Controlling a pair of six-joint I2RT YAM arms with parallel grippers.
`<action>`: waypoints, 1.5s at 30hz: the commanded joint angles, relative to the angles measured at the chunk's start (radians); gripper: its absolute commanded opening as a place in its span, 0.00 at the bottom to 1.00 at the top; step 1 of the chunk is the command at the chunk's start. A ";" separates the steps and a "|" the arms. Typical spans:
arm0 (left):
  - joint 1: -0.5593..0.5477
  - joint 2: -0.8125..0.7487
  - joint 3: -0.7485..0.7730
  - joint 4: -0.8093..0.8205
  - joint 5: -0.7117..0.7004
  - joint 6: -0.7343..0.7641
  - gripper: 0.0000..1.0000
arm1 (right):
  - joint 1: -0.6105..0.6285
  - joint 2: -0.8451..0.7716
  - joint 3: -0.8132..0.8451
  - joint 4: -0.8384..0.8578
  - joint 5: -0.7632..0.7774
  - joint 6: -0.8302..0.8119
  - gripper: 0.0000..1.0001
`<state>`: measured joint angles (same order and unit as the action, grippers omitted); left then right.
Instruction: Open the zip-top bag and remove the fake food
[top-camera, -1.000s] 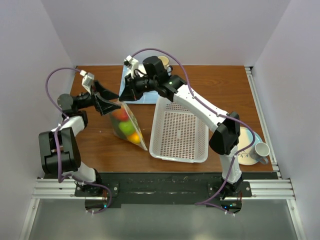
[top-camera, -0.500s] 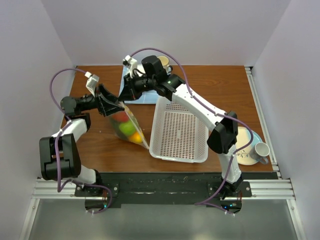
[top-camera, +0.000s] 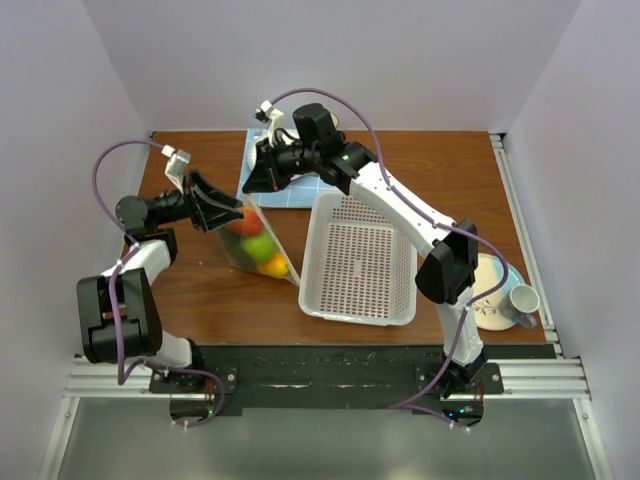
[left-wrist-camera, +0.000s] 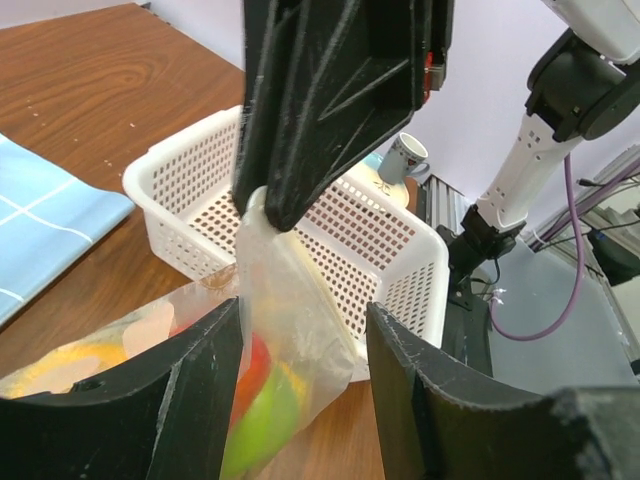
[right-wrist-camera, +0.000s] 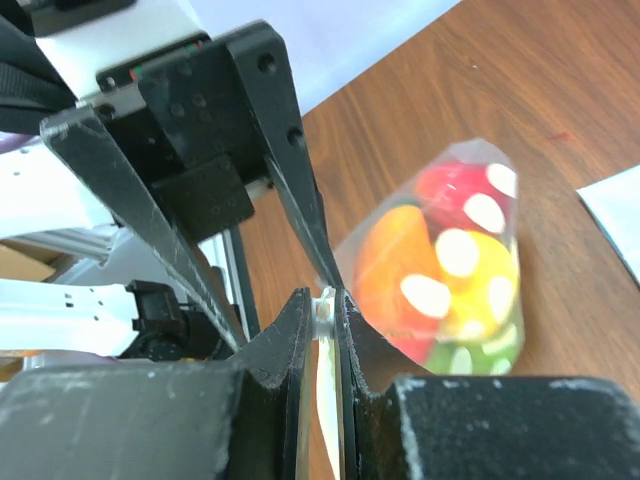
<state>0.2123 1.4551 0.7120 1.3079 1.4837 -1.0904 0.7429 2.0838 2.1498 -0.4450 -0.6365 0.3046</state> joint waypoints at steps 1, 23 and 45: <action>-0.037 0.002 -0.003 0.580 0.222 -0.009 0.54 | -0.008 0.009 0.058 0.086 -0.034 0.039 0.00; 0.124 0.022 0.092 0.582 0.222 -0.005 0.00 | 0.036 -0.030 -0.087 0.199 0.050 0.116 0.07; 0.190 0.103 0.228 0.584 0.222 -0.009 1.00 | 0.127 -0.097 -0.127 0.140 0.113 0.034 0.00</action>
<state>0.3817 1.5063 0.8341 1.3102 1.5112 -1.0904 0.8745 2.0796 2.0335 -0.2768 -0.5220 0.3893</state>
